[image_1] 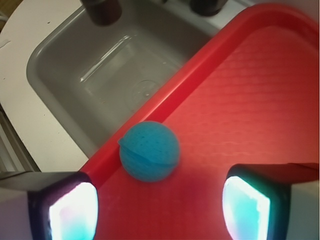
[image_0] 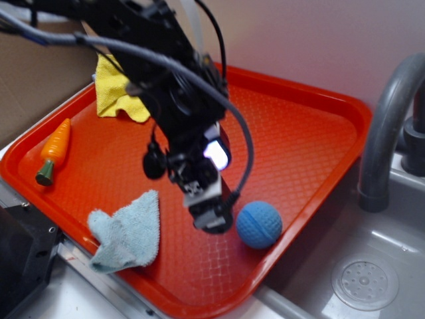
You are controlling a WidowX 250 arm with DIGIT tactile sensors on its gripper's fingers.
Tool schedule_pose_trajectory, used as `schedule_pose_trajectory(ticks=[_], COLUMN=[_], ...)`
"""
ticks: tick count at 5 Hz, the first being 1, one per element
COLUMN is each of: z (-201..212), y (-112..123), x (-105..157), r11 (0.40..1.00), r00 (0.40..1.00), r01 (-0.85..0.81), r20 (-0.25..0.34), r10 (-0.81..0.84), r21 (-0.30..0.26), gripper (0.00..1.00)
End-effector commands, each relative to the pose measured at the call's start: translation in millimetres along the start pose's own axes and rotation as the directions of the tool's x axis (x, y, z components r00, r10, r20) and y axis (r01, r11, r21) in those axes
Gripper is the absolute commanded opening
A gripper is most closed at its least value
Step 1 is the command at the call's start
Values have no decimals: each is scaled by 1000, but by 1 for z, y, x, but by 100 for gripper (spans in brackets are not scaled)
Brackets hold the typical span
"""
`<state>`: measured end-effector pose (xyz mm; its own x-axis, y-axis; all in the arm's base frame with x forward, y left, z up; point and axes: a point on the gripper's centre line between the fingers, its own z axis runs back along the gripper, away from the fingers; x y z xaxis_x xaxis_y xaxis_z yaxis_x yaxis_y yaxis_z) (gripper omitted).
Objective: Grab the blue ball.
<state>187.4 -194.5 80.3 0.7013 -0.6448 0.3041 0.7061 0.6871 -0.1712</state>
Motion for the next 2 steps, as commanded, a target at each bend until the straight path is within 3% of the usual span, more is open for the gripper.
schedule_pose_trajectory(ticks=[1,2], z=[-38,-45], y=[-24,-31], x=[1,0], r11=[998,998], r00=[998,998], r01=[54,54], r20=[20,14], r10=[-54,-54], r21=[-19,-43], gripper=[100,0])
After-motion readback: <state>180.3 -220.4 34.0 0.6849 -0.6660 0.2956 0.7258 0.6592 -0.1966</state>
